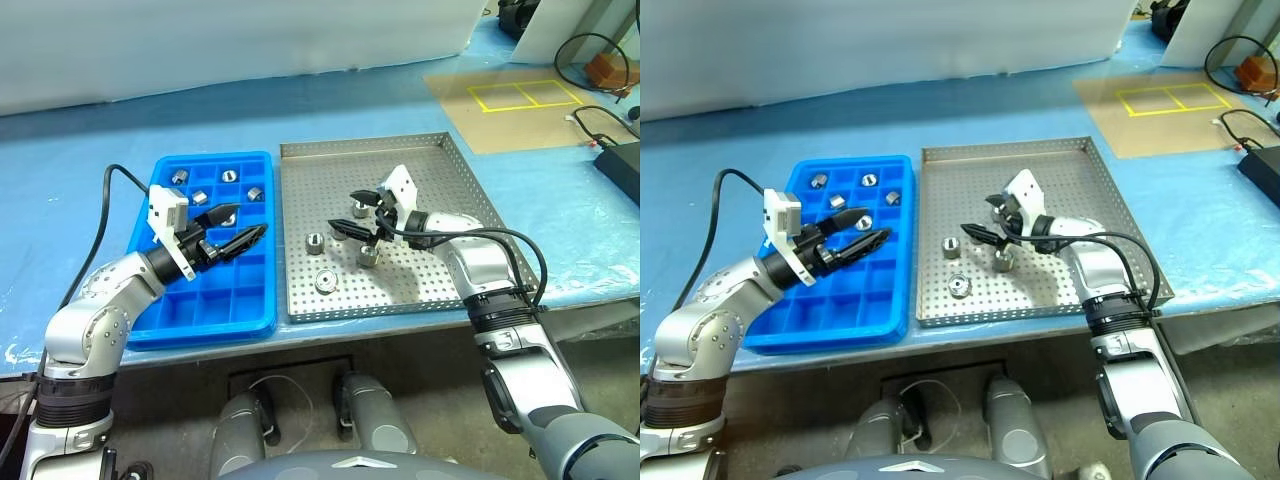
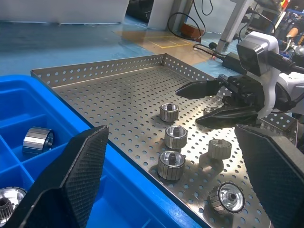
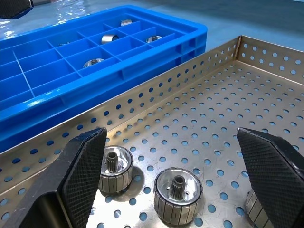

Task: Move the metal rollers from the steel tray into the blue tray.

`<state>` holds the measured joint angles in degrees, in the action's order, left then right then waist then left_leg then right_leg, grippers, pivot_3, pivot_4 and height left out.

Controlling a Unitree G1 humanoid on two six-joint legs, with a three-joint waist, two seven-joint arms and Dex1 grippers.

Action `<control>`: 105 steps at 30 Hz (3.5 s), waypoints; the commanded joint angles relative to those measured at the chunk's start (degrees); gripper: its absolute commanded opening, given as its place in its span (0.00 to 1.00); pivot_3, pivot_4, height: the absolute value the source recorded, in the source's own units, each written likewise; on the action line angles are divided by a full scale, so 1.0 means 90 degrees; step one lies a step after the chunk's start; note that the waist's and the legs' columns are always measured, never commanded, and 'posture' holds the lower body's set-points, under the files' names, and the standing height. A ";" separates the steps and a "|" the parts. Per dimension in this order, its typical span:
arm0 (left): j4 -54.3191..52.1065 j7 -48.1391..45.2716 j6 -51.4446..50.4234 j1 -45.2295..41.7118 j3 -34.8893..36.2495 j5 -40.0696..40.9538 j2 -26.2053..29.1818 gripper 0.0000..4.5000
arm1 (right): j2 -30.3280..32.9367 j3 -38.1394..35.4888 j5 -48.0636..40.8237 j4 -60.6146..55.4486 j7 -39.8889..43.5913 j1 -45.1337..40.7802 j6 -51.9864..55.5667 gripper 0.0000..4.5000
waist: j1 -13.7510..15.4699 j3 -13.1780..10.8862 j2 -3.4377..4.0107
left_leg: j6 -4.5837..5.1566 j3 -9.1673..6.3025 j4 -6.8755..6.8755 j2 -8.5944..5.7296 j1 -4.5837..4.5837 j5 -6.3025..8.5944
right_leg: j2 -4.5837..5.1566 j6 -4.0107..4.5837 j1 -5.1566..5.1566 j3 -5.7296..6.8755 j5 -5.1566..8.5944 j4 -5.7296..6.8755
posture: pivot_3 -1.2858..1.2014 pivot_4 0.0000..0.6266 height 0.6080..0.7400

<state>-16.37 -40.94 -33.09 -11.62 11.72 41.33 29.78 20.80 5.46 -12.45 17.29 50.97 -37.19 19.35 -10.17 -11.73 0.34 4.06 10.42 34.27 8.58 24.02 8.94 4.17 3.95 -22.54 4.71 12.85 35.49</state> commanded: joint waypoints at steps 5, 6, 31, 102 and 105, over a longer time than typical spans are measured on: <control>-0.0210 -0.0017 -0.0007 -0.0075 0.0046 0.0047 0.0088 0.99 | -0.0020 -0.0084 -0.0094 -0.0204 -0.0013 -0.0034 -0.0047 1.00 | 0.0003 0.0000 0.0000 | 0.0000 0.0000 0.0000 0.0000 0.0000 0.0000 | 0.0000 0.0000 0.0000 0.0000 0.0000 0.0000 | 0.30 0.24 1.00; -0.0210 -0.0019 -0.0008 -0.0079 0.0043 0.0043 0.0090 0.99 | -0.0019 -0.0085 -0.0094 -0.0201 -0.0012 -0.0028 -0.0051 1.00 | 0.0003 0.0000 0.0000 | 0.0000 0.0000 0.0000 0.0000 0.0000 0.0000 | 0.0000 0.0000 0.0000 0.0000 0.0000 0.0000 | 0.30 0.24 1.00; 0.5163 -0.3422 0.2092 -0.3967 -0.2680 -0.2750 0.0275 0.99 | 0.0668 -0.0803 -0.0142 -0.0342 -0.0377 0.0070 -0.0093 1.00 | -0.0127 0.0000 0.0001 | 0.0018 -0.0001 -0.0001 -0.0010 0.0010 0.0009 | 0.0000 -0.0014 0.0012 -0.0005 -0.0010 -0.0037 | 0.22 0.24 1.00; 0.7328 -0.4865 0.4576 -0.4267 -0.4101 -0.6153 0.0376 0.39 | 0.0802 0.0679 -0.0346 -0.2413 0.0319 0.1354 0.0800 1.00 | -0.1951 0.0047 0.0013 | 0.0053 -0.0040 -0.0006 -0.0023 -0.0066 0.0115 | 0.0017 -0.0102 0.0169 0.0069 -0.0002 -0.0254 | 0.21 0.24 1.00; 0.7304 -0.4626 0.4502 -0.4256 -0.4099 -0.6243 0.0372 0.39 | 0.0780 0.0668 -0.0301 -0.2337 0.0289 0.1317 0.0742 1.00 | -0.1937 0.0048 0.0014 | 0.0036 -0.0040 -0.0011 -0.0016 -0.0064 0.0125 | 0.0012 -0.0102 0.0161 0.0069 -0.0002 -0.0254 | 0.21 0.24 1.00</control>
<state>46.78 -82.88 9.36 -52.79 -22.86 -11.12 31.08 28.00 12.05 -15.01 -2.86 53.63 -24.60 27.38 -27.60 -11.30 0.46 4.34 10.06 34.15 8.44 23.43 10.10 4.28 3.04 -21.08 5.34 12.84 33.20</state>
